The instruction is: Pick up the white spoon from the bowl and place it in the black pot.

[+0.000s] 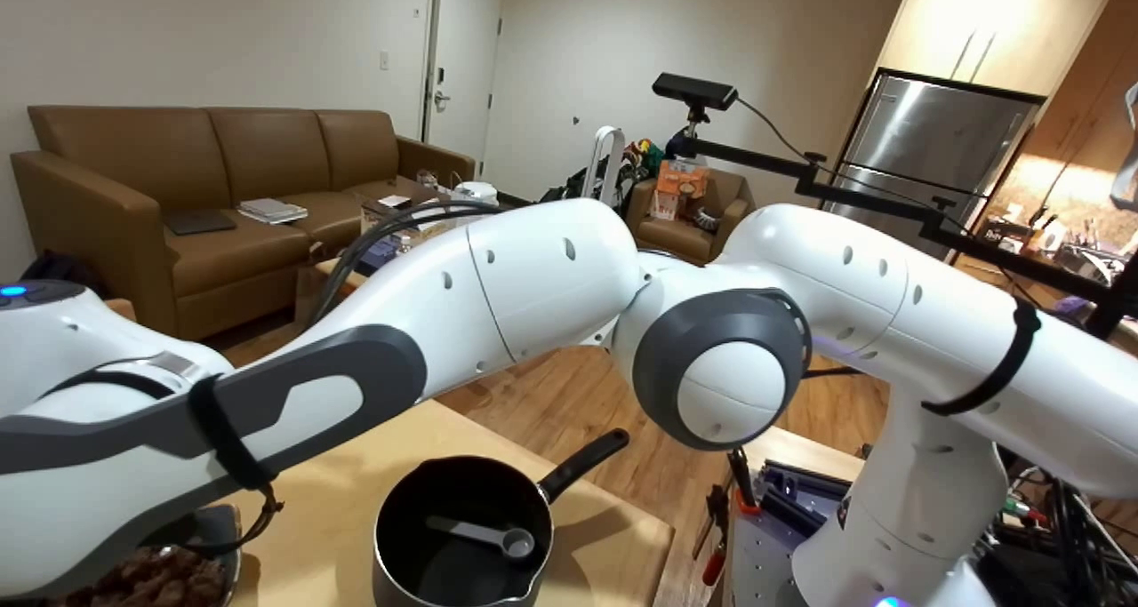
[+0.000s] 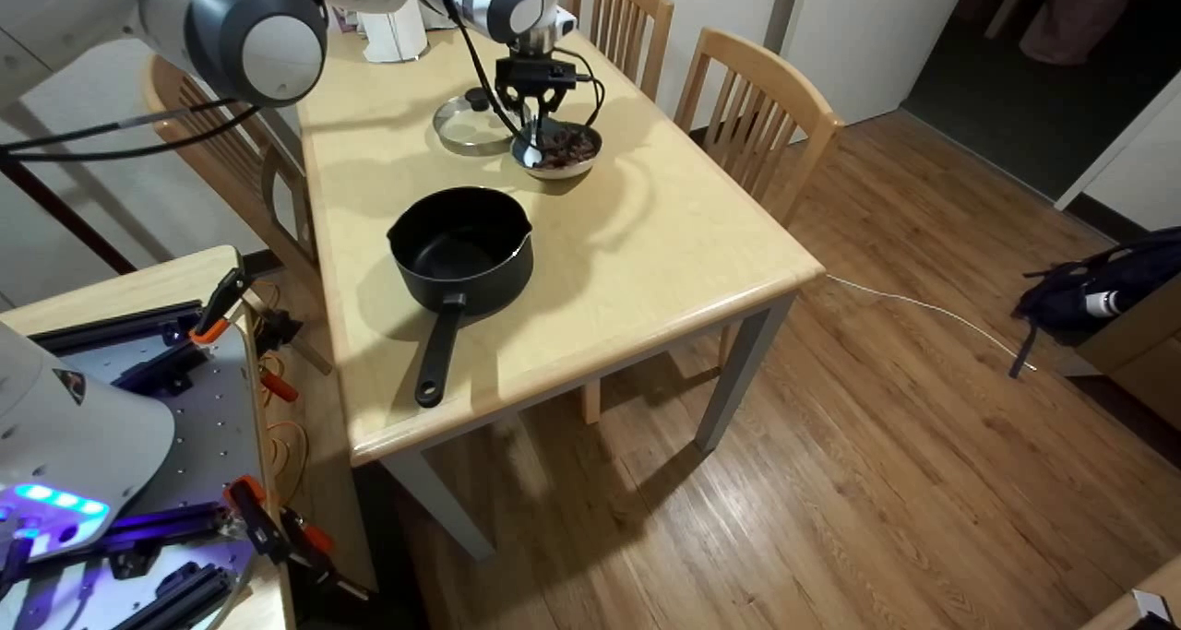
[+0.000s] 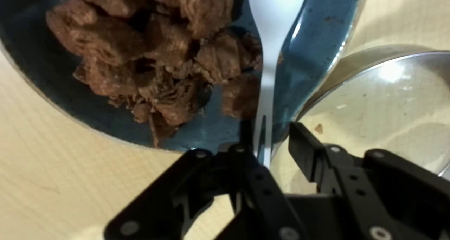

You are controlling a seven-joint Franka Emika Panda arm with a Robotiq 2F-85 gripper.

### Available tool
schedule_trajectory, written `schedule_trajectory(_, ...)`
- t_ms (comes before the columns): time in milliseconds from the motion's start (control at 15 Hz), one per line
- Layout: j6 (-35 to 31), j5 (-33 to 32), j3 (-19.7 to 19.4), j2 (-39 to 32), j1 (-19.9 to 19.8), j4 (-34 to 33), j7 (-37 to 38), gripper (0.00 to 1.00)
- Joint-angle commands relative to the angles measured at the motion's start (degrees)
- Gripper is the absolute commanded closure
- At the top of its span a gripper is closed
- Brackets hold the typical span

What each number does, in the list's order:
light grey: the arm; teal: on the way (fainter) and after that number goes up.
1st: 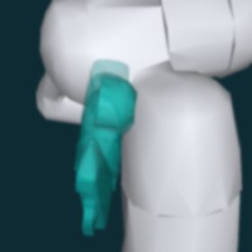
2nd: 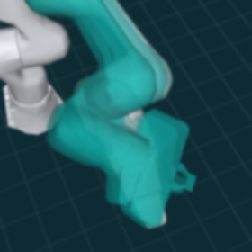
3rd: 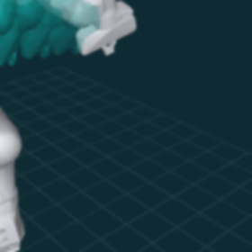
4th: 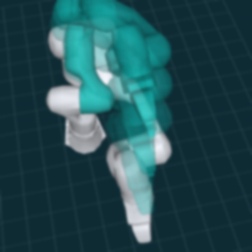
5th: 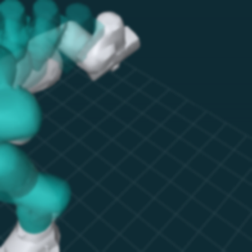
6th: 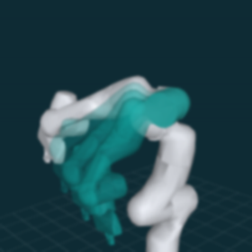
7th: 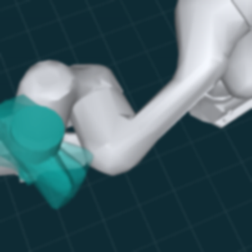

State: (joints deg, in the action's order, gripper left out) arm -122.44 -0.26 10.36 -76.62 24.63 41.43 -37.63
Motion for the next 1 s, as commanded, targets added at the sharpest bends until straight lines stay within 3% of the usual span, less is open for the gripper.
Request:
schedule_trajectory(0,-2.17,0.34,0.19,-2.43,0.47,-1.96,0.57,0.96)
schedule_trajectory(133,-2.54,0.31,0.15,-2.58,0.62,-1.99,0.5,0.99)
schedule_trajectory(600,-3.01,0.31,0.36,-2.17,0.37,-2.66,-0.27,0.95)
schedule_trajectory(933,-6.81,-0.22,1.08,-1.22,0.39,-1.12,-4.74,0.95)
